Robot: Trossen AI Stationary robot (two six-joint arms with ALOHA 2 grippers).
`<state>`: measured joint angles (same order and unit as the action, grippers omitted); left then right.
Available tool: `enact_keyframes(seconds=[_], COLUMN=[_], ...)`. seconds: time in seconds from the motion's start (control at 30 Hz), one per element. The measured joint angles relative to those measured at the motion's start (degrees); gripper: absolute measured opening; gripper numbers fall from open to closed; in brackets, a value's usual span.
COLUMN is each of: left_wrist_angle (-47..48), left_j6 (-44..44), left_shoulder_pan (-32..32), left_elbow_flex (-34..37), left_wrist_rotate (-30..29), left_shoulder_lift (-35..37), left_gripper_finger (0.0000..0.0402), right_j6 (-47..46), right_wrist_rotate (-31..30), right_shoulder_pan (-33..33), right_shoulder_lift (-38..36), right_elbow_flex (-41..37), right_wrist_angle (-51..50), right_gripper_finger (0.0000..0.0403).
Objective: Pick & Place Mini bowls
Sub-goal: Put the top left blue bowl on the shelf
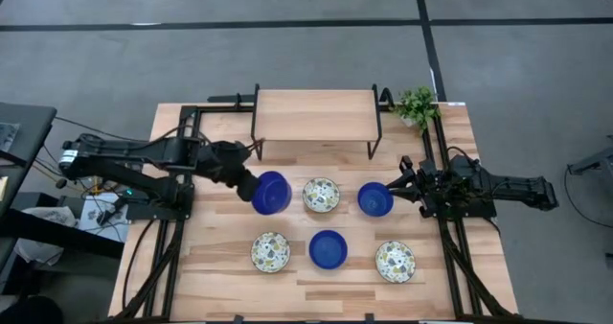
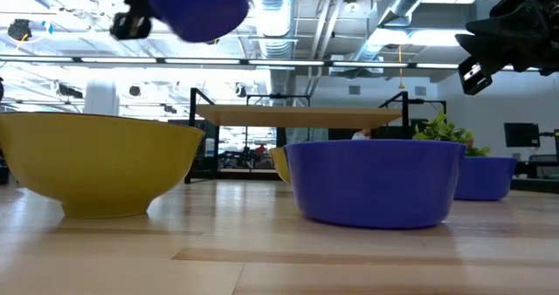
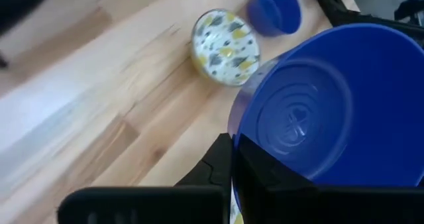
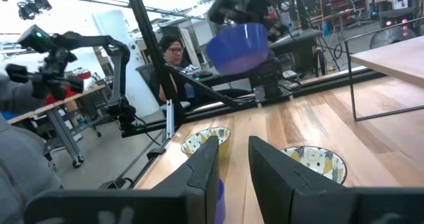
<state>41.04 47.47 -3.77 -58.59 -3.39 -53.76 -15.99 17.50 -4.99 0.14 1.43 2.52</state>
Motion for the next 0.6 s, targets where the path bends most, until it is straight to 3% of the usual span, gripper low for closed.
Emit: enact_keyframes(seconds=[0.27, 0.6], left_wrist_angle=[0.16, 7.07], left_j6=[-10.96, -19.8], left_shoulder_pan=[3.49, 17.64], left_elbow_flex=[-15.23, -33.23], left_wrist_rotate=[0.02, 0.83], left_shoulder_lift=[-11.66, -20.75], left_gripper_finger=[0.0003, 0.0003], right_j6=[0.0, 0.0], right_wrist_rotate=[0.0, 0.0], right_shoulder_pan=[0.0, 0.0], right_shoulder_lift=[-0.01, 0.0], right_elbow_flex=[0.0, 0.0], right_wrist_angle=[0.0, -0.11], right_gripper_finger=[0.0072, 0.0072])
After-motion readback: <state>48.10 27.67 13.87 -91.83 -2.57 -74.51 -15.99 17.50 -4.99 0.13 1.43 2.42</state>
